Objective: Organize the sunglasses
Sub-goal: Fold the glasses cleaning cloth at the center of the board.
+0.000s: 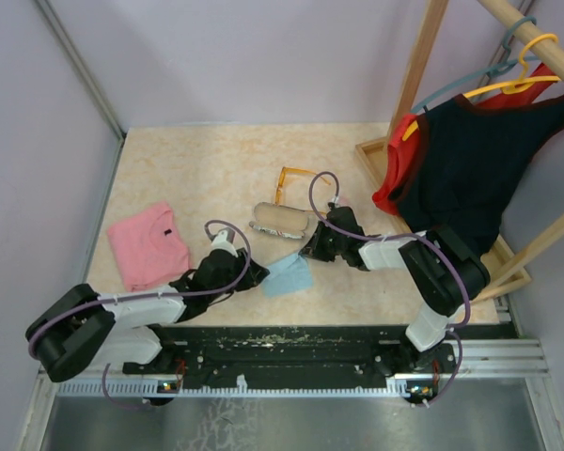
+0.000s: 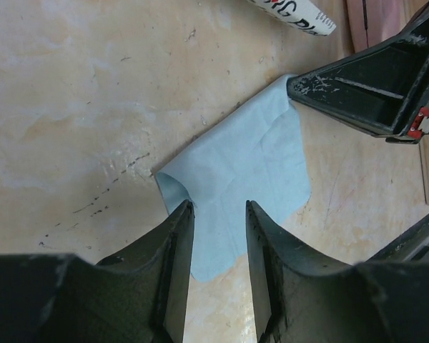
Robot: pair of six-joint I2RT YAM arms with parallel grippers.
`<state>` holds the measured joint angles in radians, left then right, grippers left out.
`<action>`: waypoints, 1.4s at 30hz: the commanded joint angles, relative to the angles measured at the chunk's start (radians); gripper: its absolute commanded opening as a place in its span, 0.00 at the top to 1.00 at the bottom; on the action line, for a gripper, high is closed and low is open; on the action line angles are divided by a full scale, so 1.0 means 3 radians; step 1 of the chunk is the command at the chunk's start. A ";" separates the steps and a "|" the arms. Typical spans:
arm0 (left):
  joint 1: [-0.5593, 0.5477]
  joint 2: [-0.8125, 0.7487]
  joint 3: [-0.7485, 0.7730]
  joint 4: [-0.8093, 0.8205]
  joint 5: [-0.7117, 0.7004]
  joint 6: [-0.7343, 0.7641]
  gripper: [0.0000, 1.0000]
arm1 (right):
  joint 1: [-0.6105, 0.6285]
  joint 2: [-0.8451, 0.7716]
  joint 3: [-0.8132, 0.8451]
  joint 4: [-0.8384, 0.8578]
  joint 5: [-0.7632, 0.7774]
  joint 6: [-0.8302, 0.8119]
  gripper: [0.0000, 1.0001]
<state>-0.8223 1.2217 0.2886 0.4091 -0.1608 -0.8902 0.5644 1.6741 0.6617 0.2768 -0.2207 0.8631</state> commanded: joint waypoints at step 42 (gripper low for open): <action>0.0122 0.0517 -0.0093 0.0600 0.0228 -0.0115 0.61 | -0.0024 -0.0017 -0.0036 0.0197 -0.0057 -0.0035 1.00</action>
<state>-0.7937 1.3632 0.2710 0.5457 -0.1009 -0.9199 0.5644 1.6741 0.6609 0.2916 -0.2310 0.8635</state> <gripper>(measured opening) 0.393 0.004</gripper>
